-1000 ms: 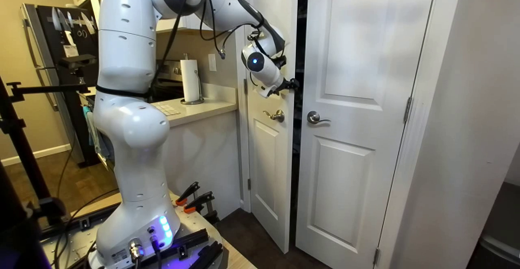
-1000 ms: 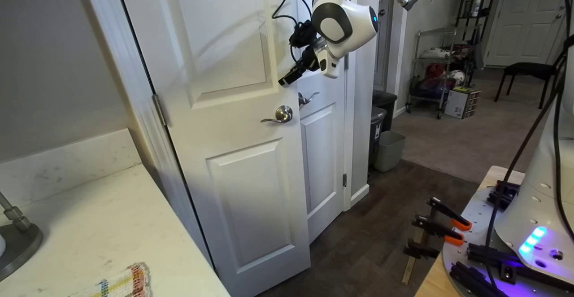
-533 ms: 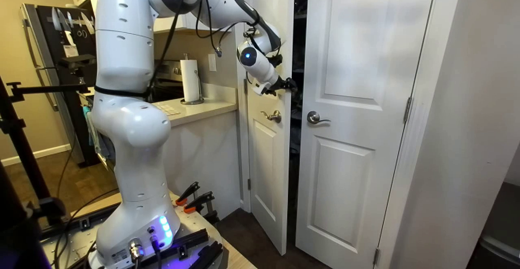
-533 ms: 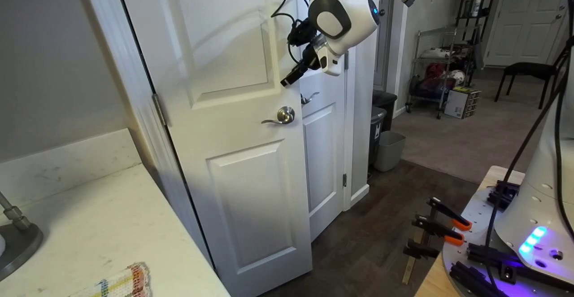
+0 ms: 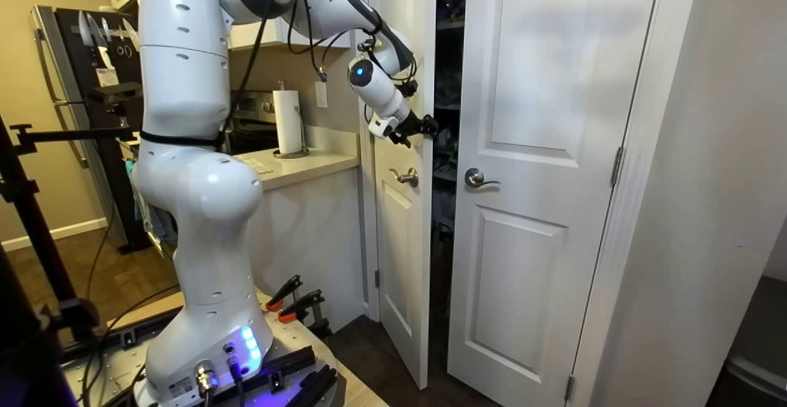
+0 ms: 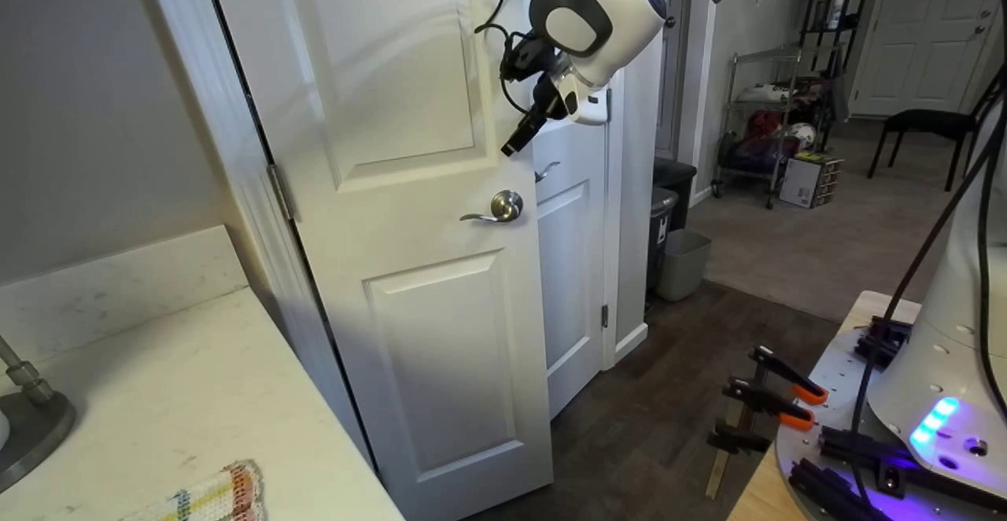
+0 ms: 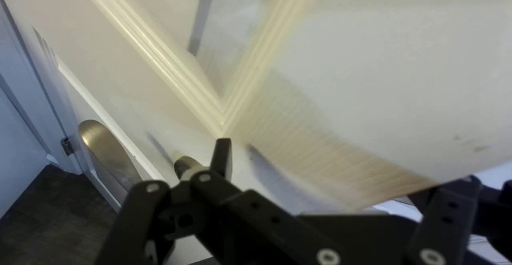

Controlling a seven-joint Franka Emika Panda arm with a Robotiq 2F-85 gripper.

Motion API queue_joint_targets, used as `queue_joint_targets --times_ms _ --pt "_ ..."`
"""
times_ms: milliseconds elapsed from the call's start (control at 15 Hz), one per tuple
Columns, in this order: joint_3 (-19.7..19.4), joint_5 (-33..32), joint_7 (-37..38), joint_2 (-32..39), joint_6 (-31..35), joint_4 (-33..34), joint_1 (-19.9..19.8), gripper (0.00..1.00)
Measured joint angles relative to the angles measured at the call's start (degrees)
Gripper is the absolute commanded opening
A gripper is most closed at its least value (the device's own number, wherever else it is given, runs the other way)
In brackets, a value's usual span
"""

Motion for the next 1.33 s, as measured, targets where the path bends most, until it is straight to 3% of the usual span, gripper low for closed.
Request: queue_joint_targets --times_ms 1067,1333 --pt "0.6 -0.7 0.0 0.0 1.6 0.0 0.0 1.0" --pt "1.3 1.0 1.4 -2.2 -4.8 -3.3 -2.4 1.0"
